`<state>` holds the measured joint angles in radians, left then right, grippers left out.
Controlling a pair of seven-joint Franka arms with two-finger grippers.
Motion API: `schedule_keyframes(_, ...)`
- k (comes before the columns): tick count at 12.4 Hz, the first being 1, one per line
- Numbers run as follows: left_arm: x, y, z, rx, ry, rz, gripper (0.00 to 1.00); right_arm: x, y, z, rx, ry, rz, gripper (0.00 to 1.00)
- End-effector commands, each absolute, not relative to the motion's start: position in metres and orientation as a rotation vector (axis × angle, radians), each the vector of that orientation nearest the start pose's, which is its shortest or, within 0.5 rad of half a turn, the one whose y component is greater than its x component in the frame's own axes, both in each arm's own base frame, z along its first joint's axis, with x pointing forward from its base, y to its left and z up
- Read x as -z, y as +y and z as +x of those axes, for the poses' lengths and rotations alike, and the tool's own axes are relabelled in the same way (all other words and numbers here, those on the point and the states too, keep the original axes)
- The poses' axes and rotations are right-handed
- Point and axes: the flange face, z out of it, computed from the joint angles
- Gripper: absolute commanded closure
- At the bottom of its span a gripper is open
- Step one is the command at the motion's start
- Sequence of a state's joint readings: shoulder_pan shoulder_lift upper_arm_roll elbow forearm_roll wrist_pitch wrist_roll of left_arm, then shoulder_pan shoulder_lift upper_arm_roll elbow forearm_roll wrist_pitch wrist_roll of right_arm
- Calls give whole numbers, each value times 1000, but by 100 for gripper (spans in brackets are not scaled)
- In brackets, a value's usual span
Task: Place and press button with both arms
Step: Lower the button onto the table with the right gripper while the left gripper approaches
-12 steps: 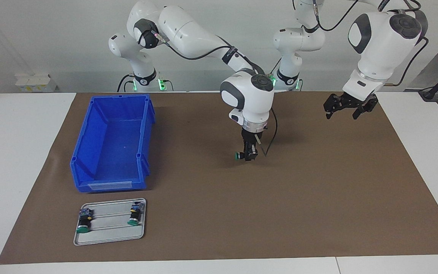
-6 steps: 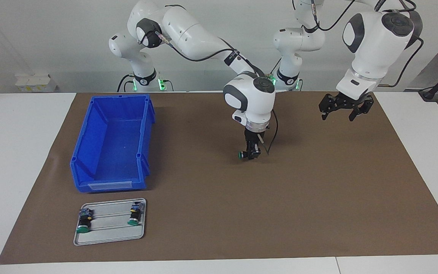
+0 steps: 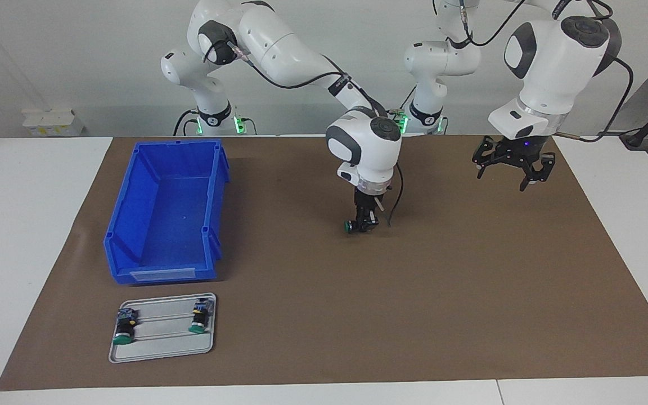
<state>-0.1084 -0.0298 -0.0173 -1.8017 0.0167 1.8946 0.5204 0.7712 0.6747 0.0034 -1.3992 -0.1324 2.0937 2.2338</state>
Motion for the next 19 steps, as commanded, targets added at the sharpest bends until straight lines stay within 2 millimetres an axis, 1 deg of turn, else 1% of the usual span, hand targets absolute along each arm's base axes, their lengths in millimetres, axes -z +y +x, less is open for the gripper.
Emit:
schedule_keyframes(1, -554, -96, 552, 243, 1330, -2788, 0, -318, 497, 518, 202, 1958, -2438, 81)
schedule_keyframes(3, -553, -122, 544, 235, 1569, -2666, 0, -318, 496, 518, 202, 1964, -2440, 67)
schedule_keyframes(4, -548, -136, 537, 222, 1743, -2558, 0, -318, 496, 518, 202, 1968, -2444, 59)
schedule_keyframes(5, -548, -143, 534, 236, 1912, -2451, 0, -323, 495, 519, 201, 1968, -2437, 50)
schedule_keyframes(6, -547, -148, 531, 247, 2053, -2372, 0, -332, 490, 522, 199, 1971, -2421, 45)
schedule_keyframes(7, -545, -148, 527, 242, 2137, -2323, 0, -340, 486, 522, 200, 1979, -2419, 38)
schedule_keyframes(9, -544, -156, 519, 191, 2236, -2260, 0, -359, 470, 526, 195, 1980, -2403, 31)
schedule_keyframes(10, -542, -157, 515, 152, 2277, -2241, 0, -371, 450, 527, 189, 1964, -2419, 31)
schedule_keyframes(11, -543, -156, 509, 110, 2305, -2239, 0, -385, 428, 522, 183, 1933, -2448, 31)
schedule_keyframes(13, -540, -160, 501, 40, 2319, -2263, 0, -407, 389, 511, 104, 1829, -2522, 30)
schedule_keyframes(14, -543, -167, 497, 42, 2329, -2251, 0, -416, 369, 509, 83, 1770, -2563, 27)
schedule_keyframes(15, -543, -167, 497, 41, 2330, -2248, 0, -426, 355, 507, 77, 1727, -2588, 21)
schedule_keyframes(16, -543, -170, 496, 42, 2328, -2249, 0, -435, 340, 510, 73, 1700, -2603, 21)
schedule_keyframes(18, -545, -198, 489, 75, 2275, -2280, 0, -455, 316, 512, 60, 1552, -2685, 21)
schedule_keyframes(19, -547, -214, 488, 129, 2224, -2301, 1, -470, 301, 511, 65, 1463, -2717, 21)
